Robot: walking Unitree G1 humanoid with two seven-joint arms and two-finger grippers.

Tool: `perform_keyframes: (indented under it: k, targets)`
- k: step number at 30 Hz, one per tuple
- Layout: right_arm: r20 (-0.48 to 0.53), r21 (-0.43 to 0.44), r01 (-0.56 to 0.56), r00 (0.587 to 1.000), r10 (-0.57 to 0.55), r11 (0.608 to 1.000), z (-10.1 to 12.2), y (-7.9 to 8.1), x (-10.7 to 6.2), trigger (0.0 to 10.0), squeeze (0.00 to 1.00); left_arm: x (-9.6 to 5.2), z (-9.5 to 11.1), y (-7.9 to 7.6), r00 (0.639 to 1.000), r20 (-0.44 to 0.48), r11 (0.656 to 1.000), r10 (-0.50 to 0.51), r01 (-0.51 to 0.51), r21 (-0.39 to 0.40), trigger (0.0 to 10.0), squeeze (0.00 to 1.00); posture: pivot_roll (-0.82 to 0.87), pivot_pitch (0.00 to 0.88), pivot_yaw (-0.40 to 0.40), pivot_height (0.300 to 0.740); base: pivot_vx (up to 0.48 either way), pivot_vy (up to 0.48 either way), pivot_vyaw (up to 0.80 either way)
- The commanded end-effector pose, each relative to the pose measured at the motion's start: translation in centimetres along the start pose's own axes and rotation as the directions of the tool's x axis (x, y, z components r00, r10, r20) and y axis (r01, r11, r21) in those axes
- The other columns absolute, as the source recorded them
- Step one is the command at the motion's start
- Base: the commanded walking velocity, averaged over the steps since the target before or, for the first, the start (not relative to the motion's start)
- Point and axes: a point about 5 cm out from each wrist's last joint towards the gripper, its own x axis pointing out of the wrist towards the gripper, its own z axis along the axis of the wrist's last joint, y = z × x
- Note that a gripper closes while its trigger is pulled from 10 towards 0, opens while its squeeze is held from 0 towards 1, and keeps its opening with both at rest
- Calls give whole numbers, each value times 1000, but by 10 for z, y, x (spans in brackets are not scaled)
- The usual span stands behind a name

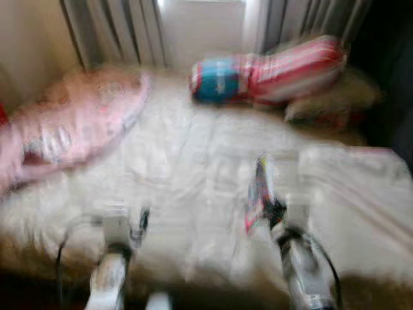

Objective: Clean up the room

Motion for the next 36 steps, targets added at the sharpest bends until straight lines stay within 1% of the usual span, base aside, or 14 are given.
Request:
perform_keyframes:
  k: [1, 27, 29, 31, 32, 36]
  targets:
    - [38, -9, -22, 999, 23, 1000, 8, 6, 4, 10000, 0, 5, 7, 0, 1000, 18, 1000, -7, 7, 15, 10000, 0, 33, 0, -13, 664, 0, 0, 0]
    - [38, -9, -22, 999, 23, 1000, 8, 6, 4, 10000, 0, 5, 7, 0, 1000, 18, 1000, -7, 7, 15, 10000, 0, 33, 0, -13, 664, 0, 0, 0]
    - [21, 1, -42, 999, 42, 999, 4, 10, 4, 10000, 0, 7, 10, 4, 1000, 23, 1000, -1, 1, 21, 10000, 0, 44, 0, -13, 654, 0, 0, 0]
    - [13, -1, -43, 999, 43, 999, 2, 11, 4, 10000, 0, 8, 11, 6, 1000, 25, 1000, 2, -2, 23, 10000, 0, 44, 0, -12, 645, 0, 0, 0]
    - [42, 9, -42, 998, 42, 999, 4, 11, 3, 10000, 0, 8, 11, 6, 1000, 25, 1000, 2, -2, 23, 10000, 0, 44, 0, -12, 645, 0, 0, 0]
    - [42, 13, -35, 999, 34, 999, 5, 10, 3, 10000, 0, 8, 11, 6, 1000, 25, 1000, 0, -1, 25, 10000, 0, 45, 0, -12, 645, 0, 0, 0]
